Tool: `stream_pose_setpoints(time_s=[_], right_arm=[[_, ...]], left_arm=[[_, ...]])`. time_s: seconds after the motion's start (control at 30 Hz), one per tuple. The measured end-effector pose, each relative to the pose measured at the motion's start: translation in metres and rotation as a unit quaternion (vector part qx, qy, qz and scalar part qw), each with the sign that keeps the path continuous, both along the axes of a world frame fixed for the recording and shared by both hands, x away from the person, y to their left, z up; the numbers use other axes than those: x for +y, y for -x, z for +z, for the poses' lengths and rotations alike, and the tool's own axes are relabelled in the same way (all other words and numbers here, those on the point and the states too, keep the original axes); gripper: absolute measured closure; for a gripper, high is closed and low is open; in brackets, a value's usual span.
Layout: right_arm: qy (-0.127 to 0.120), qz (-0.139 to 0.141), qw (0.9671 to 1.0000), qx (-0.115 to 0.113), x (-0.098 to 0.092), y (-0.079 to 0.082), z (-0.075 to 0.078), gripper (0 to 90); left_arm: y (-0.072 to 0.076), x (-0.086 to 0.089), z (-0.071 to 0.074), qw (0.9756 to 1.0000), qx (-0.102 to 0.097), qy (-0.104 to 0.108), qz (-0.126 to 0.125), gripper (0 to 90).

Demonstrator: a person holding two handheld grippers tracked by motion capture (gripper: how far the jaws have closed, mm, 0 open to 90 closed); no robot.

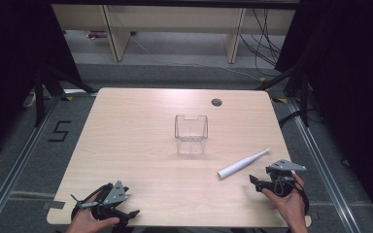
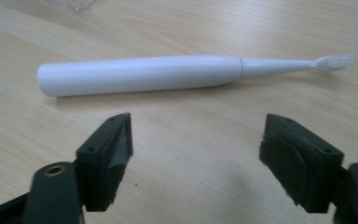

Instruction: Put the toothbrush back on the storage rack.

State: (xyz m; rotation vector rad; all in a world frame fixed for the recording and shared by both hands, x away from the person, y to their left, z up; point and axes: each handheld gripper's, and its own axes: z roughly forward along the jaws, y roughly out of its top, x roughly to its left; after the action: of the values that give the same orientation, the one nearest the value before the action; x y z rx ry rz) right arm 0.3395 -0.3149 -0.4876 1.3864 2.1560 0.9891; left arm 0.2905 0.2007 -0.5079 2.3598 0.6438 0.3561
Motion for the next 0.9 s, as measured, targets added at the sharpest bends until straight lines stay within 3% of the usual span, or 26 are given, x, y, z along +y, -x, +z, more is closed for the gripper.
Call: stream_pose_setpoints(time_s=[0.1, 0.2, 0.3, 0.33, 0.4, 0.43, 0.53, 0.57, 0.6, 0.67, 0.7, 0.73, 0.77, 0.83, 0.9], right_arm=[[0.022, 0.031, 0.9989, -0.029, 0.004, -0.004, 0.005, 37.6], [0.010, 0.023, 0.9996, -0.010, 0.008, -0.003, 0.008, 43.5], [0.015, 0.037, 0.9990, -0.020, 0.010, -0.006, 0.008, 50.5], [0.008, 0.031, 0.9994, -0.009, 0.013, -0.005, 0.011, 53.6], [0.019, 0.050, 0.9982, -0.026, 0.017, -0.006, 0.012, 58.9], [0.008, 0.042, 0.9990, -0.015, 0.021, -0.005, 0.013, 60.2], [0.010, 0.042, 0.9990, -0.015, 0.024, -0.006, 0.015, 63.3], [0.013, 0.054, 0.9982, -0.020, 0.025, -0.009, 0.015, 64.5], [0.002, 0.052, 0.9986, -0.008, 0.030, -0.010, 0.014, 66.1], [0.002, 0.053, 0.9986, -0.005, 0.033, -0.011, 0.013, 67.4], [0.015, 0.070, 0.9974, -0.012, 0.034, -0.013, 0.013, 69.2], [0.010, 0.080, 0.9966, -0.015, 0.036, -0.015, 0.012, 71.6], [0.020, 0.081, 0.9962, -0.024, 0.041, -0.015, 0.014, 74.9], [0.007, 0.074, 0.9972, -0.011, 0.045, -0.014, 0.016, 76.6], [0.019, 0.097, 0.9947, -0.029, 0.050, -0.019, 0.014, 78.9]], left_arm=[[0.000, 0.001, 0.000, 1.0000, 0.003, -0.004, -0.002, 15.8], [0.000, 0.001, 0.000, 1.0000, 0.003, -0.004, -0.002, 15.8], [0.000, 0.001, 0.000, 1.0000, 0.000, 0.000, -0.002, 15.8], [0.000, 0.000, 0.000, 1.0000, 0.000, 0.000, -0.001, 15.8], [-0.001, 0.001, 0.000, 1.0000, 0.002, -0.004, -0.001, 15.8], [-0.001, 0.001, 0.000, 1.0000, 0.002, -0.004, -0.001, 15.8], [0.001, 0.001, -0.001, 1.0000, 0.003, 0.003, 0.006, 15.8], [0.000, 0.001, -0.001, 1.0000, 0.007, 0.000, 0.003, 15.8], [0.000, 0.001, 0.000, 1.0000, -0.002, 0.000, -0.001, 15.8], [0.000, 0.001, 0.000, 1.0000, -0.003, -0.001, -0.001, 15.8], [0.000, 0.001, 0.000, 1.0000, -0.003, -0.001, -0.001, 15.8], [0.000, 0.001, 0.000, 1.0000, -0.002, 0.000, 0.000, 15.8], [0.000, 0.001, -0.001, 1.0000, 0.005, 0.003, 0.005, 15.8], [0.000, 0.001, -0.001, 1.0000, -0.001, 0.001, 0.002, 15.8], [0.000, 0.001, 0.000, 1.0000, 0.000, -0.002, -0.001, 15.8]])
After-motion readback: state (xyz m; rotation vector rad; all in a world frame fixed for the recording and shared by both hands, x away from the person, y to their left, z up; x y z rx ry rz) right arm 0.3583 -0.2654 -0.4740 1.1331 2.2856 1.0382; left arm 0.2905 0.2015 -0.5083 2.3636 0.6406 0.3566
